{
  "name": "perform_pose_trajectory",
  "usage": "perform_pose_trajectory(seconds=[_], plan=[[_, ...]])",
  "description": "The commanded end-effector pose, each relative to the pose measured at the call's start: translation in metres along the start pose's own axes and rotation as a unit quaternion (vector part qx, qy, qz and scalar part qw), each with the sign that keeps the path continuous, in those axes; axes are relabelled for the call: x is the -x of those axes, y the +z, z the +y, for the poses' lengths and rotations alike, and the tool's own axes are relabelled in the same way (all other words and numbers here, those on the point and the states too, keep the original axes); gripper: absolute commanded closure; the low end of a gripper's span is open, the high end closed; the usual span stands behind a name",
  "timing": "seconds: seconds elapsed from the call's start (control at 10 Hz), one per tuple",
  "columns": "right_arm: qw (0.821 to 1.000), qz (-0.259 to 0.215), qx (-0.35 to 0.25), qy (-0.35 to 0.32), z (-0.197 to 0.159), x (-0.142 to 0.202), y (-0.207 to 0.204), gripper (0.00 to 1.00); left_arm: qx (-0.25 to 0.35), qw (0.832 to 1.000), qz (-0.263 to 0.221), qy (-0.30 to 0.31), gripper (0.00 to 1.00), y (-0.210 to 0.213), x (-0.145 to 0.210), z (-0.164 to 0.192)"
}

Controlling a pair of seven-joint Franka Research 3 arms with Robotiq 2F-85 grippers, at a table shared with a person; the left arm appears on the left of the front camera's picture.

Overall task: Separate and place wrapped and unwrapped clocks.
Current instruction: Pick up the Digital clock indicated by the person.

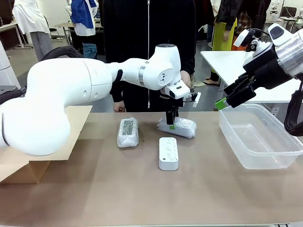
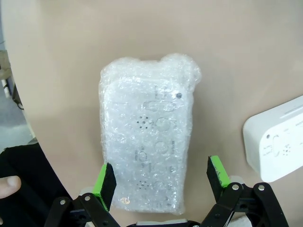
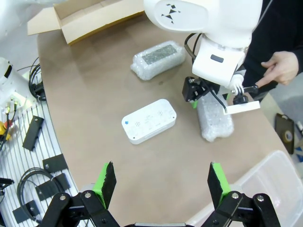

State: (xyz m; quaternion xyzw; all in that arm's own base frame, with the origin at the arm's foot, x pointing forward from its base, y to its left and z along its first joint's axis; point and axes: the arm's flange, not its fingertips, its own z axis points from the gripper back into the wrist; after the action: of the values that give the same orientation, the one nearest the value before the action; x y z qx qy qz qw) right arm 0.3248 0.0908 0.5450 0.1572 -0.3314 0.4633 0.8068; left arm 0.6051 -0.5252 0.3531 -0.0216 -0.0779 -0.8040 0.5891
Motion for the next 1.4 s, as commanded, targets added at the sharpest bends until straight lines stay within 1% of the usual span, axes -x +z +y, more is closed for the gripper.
perform_pose_trajectory(seconds=[0.0,0.6,1.0,1.3], plan=[[1.000,-0.006,-0.011,-0.002,-0.001,0.001,-0.002,0.00,-0.012,1.000,0.014,-0.015,0.00,0.000,-0.009,0.036],[1.000,-0.006,-0.011,-0.002,-0.001,0.001,-0.002,0.00,-0.032,0.999,0.012,-0.023,0.00,0.003,-0.009,0.040],[1.000,-0.006,-0.011,-0.002,-0.001,0.001,-0.002,0.00,-0.016,0.999,0.020,-0.043,0.00,-0.019,-0.005,0.055],[1.000,-0.006,-0.011,-0.002,-0.001,0.001,-0.002,0.00,-0.006,0.999,0.018,-0.042,0.00,-0.028,-0.004,0.056]])
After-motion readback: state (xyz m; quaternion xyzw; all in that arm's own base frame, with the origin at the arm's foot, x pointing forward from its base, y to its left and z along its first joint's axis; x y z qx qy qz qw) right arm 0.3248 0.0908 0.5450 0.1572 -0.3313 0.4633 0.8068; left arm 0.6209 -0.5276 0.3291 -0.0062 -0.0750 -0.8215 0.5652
